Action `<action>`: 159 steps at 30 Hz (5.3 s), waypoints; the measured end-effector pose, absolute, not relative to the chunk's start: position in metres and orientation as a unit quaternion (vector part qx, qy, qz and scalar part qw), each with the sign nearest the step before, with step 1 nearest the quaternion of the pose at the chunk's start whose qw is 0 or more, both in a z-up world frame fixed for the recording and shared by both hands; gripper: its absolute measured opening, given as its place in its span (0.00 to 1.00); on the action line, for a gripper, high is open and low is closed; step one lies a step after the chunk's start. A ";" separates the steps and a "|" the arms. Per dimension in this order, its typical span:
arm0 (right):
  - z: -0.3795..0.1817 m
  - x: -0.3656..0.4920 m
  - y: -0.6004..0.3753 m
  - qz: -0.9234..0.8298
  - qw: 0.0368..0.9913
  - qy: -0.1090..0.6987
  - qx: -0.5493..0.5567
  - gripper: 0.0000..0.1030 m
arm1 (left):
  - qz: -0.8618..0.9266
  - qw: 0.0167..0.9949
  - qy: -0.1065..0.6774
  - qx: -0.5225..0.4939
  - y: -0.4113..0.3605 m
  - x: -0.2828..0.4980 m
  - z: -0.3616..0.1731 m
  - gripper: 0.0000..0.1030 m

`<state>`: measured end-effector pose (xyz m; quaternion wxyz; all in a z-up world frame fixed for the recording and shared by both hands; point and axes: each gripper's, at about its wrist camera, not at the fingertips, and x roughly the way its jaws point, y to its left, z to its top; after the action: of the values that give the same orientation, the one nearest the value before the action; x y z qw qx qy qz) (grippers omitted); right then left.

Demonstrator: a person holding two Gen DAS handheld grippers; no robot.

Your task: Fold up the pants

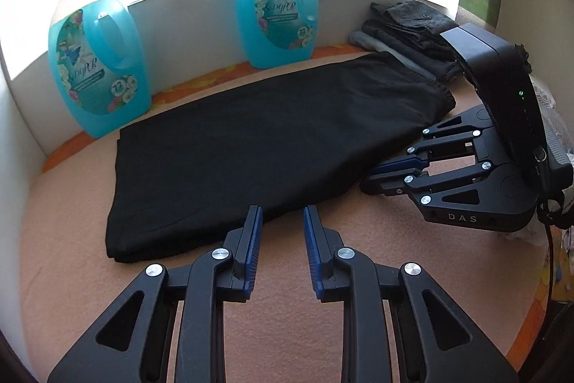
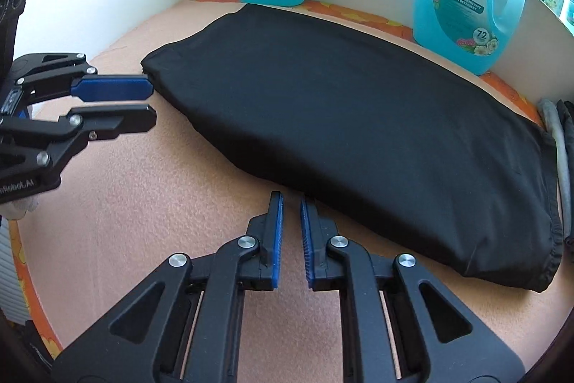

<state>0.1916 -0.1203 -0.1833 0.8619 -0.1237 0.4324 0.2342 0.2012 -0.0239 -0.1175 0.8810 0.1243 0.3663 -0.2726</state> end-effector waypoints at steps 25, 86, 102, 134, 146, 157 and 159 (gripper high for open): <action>-0.160 0.221 -0.173 0.222 0.881 0.415 -0.040 0.11 | -0.339 0.854 0.370 0.137 -0.084 0.227 -0.137 0.40; -0.193 0.198 -0.374 -0.013 0.845 0.389 0.367 0.65 | -0.381 0.823 0.391 0.160 -0.103 0.225 -0.095 0.10; -0.164 0.216 -0.349 -0.031 0.881 0.372 0.291 0.22 | -0.363 0.810 0.434 0.155 -0.105 0.249 -0.133 0.17; -0.171 0.293 0.040 0.224 0.885 0.409 0.011 0.18 | -0.138 0.915 0.379 -0.024 0.153 0.247 -0.083 0.19; -0.168 0.280 0.054 0.353 0.835 0.420 0.036 0.48 | -0.128 0.918 0.373 -0.040 0.165 0.249 -0.082 0.19; -0.124 0.244 -0.046 0.303 0.874 0.377 0.039 0.50 | -0.182 0.904 0.383 -0.053 0.142 0.262 -0.082 0.46; -0.133 0.240 -0.061 0.281 0.880 0.382 0.010 0.50 | -0.189 0.900 0.388 -0.057 0.133 0.266 -0.087 0.50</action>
<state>0.2399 -0.0608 -0.1334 0.8802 0.0095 0.3822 0.2811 0.2664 0.1332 -0.0865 0.9004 -0.0570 0.3879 -0.1886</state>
